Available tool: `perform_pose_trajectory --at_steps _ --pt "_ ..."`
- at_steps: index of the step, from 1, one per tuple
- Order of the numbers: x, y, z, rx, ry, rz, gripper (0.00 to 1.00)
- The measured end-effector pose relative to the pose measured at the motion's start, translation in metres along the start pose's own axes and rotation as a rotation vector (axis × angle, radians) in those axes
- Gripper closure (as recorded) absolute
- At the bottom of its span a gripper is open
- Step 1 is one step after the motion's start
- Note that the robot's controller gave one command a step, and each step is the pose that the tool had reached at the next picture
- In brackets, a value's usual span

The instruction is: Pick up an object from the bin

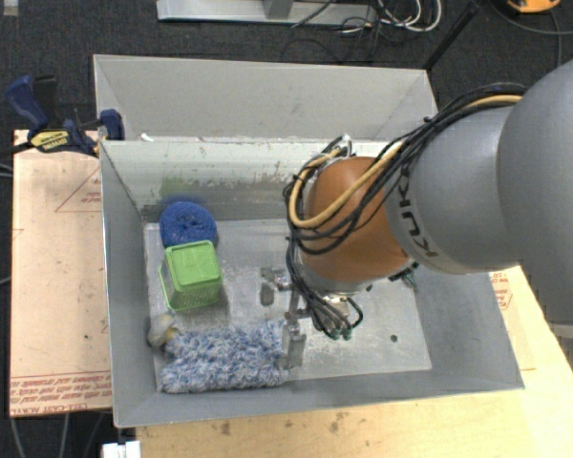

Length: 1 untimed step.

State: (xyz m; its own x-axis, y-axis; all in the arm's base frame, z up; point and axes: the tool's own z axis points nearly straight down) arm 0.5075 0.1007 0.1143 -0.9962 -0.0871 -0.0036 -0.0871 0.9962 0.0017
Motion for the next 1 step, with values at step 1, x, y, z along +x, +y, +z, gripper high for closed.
perform_pose_trajectory --at_steps 1 --pt "0.0061 0.0335 0.0448 0.000 0.007 -0.108 1.00"
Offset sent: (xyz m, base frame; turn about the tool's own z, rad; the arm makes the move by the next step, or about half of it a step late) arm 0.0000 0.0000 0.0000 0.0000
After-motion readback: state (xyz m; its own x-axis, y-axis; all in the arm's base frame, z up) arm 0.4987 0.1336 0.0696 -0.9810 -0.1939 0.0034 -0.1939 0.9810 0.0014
